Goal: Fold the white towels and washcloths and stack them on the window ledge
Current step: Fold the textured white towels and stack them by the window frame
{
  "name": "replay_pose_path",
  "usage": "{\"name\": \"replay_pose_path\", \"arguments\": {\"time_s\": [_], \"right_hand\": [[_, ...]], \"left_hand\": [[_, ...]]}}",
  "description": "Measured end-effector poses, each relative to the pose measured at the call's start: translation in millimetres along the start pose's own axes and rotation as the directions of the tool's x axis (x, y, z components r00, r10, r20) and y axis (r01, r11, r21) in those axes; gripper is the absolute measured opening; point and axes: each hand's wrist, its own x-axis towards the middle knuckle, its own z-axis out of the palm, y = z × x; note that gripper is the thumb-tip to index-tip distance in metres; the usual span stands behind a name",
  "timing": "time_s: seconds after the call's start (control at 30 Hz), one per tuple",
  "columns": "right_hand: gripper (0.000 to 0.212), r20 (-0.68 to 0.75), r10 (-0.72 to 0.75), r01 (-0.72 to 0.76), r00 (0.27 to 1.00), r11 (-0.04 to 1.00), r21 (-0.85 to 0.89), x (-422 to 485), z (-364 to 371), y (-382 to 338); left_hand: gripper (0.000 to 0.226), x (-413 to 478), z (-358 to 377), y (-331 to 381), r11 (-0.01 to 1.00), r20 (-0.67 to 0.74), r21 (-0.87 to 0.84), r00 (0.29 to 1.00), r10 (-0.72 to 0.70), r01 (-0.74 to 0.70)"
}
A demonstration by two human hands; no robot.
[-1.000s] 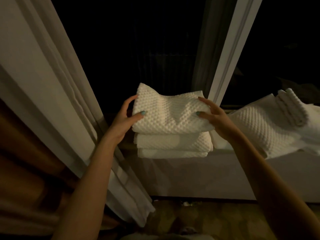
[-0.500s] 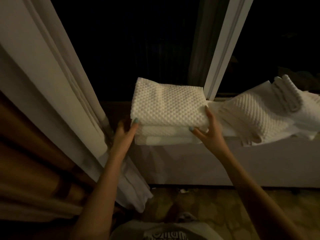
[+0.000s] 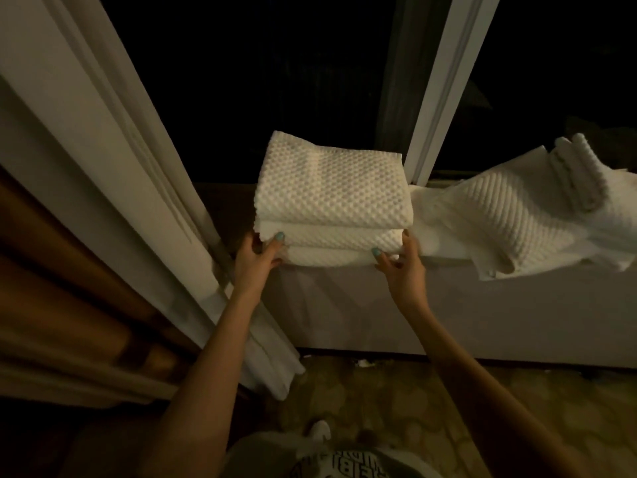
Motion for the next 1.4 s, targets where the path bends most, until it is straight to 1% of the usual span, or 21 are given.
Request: {"name": "replay_pose_path", "arguments": {"time_s": [0.1,0.17,0.23,0.3,0.33,0.37,0.4,0.43,0.53,0.63,0.7,0.73,0.8,0.87,0.93,1.07,1.2,1.27,1.33,1.4], "right_hand": [[0.042,0.02,0.0,0.0,1.0,1.0,-0.002,4.1,-5.5,0.6],[0.042,0.062,-0.006,0.008,0.998,0.999,-0.043,3.9,-14.5,4.8],[0.04,0.089,-0.038,0.046,0.995,0.995,-0.086,4.7,-29.3,8.3],[0.037,0.106,-0.045,0.056,0.993,0.993,-0.099,8.6,-48.1,8.8],[0.038,0.117,-0.038,0.051,0.992,0.993,-0.11,10.4,-58.7,9.2],[0.042,0.131,-0.033,0.05,0.991,0.991,-0.124,12.1,-70.5,9.6],[0.046,0.145,-0.046,0.067,0.988,0.987,-0.149,13.1,-82.7,8.6],[0.05,0.158,-0.072,0.099,0.985,0.98,-0.172,14.4,-95.9,7.9],[0.048,0.192,-0.173,0.216,0.966,0.949,-0.228,20.6,-143.0,1.7],[0.044,0.24,-0.197,0.25,0.95,0.945,-0.212,26.4,-188.4,-7.2],[0.04,0.262,-0.254,0.315,0.931,0.922,-0.226,27.3,-219.6,-13.7],[0.038,0.258,-0.279,0.339,0.925,0.913,-0.228,28.7,-234.2,-16.0],[0.035,0.217,-0.287,0.335,0.933,0.913,-0.232,34.3,-263.9,-18.5],[0.033,0.169,-0.302,0.339,0.938,0.901,-0.27,43.9,-292.9,-17.9],[0.032,0.111,-0.324,0.343,0.94,0.886,-0.311,56.4,-320.4,-13.5],[0.029,-0.086,-0.336,0.285,0.938,0.888,-0.361,78.9,-366.9,-6.5],[0.033,-0.242,-0.266,0.157,0.933,0.906,-0.393,107.9,-412.0,9.8],[0.037,-0.267,-0.233,0.105,0.935,0.901,-0.42,125.9,-431.9,19.8],[0.045,-0.272,-0.194,0.046,0.942,0.882,-0.47,146.1,-448.6,24.1],[0.058,-0.28,-0.122,-0.02,0.952,0.89,-0.455,165.9,-463.9,29.2]], "left_hand": [[0.057,2.4,-0.3,-2.7,1.0,0.001,0.012,1.0,-0.007,0.006],[0.065,-6.2,4.2,-8.4,0.999,-0.023,0.038,0.999,-0.027,0.028],[0.065,-22.4,16.0,-15.7,0.996,-0.141,0.095,0.99,0.018,-0.004],[0.058,-41.7,34.9,-22.4,0.991,-0.281,0.121,0.956,0.087,-0.055],[0.056,-51.9,46.2,-24.5,0.989,-0.339,0.131,0.935,0.107,-0.065],[0.055,-62.3,58.1,-26.4,0.988,-0.377,0.138,0.918,0.119,-0.072],[0.053,-72.0,70.5,-28.3,0.986,-0.385,0.143,0.913,0.134,-0.084],[0.048,-82.5,84.7,-27.7,0.985,-0.366,0.144,0.919,0.143,-0.096],[0.031,-108.1,139.0,-14.8,0.98,-0.264,0.114,0.945,0.191,-0.166],[0.026,-126.5,194.1,4.4,0.962,-0.147,0.108,0.953,0.263,-0.249],[0.026,-136.7,228.2,15.6,0.953,-0.095,0.109,0.951,0.293,-0.283],[0.027,-140.3,243.1,20.3,0.952,-0.072,0.1,0.952,0.297,-0.289],[0.028,-147.4,269.4,28.5,0.959,-0.021,0.085,0.962,0.272,-0.27],[0.03,-151.1,291.3,35.4,0.967,0.02,0.077,0.97,0.241,-0.242],[0.029,-148.8,309.7,41.6,0.966,0.046,0.074,0.969,0.243,-0.246],[0.028,-138.5,347.1,65.3,0.958,0.136,0.093,0.957,0.256,-0.27],[0.032,-124.5,399.5,89.2,0.948,0.237,0.1,0.933,0.273,-0.302],[0.038,-115.6,427.5,95.9,0.945,0.28,0.118,0.924,0.262,-0.304],[0.044,-102.9,454.2,98.3,0.944,0.355,0.144,0.906,0.23,-0.296],[0.047,-91.0,474.0,99.8,0.946,0.405,0.158,0.892,0.2,-0.283]]}}
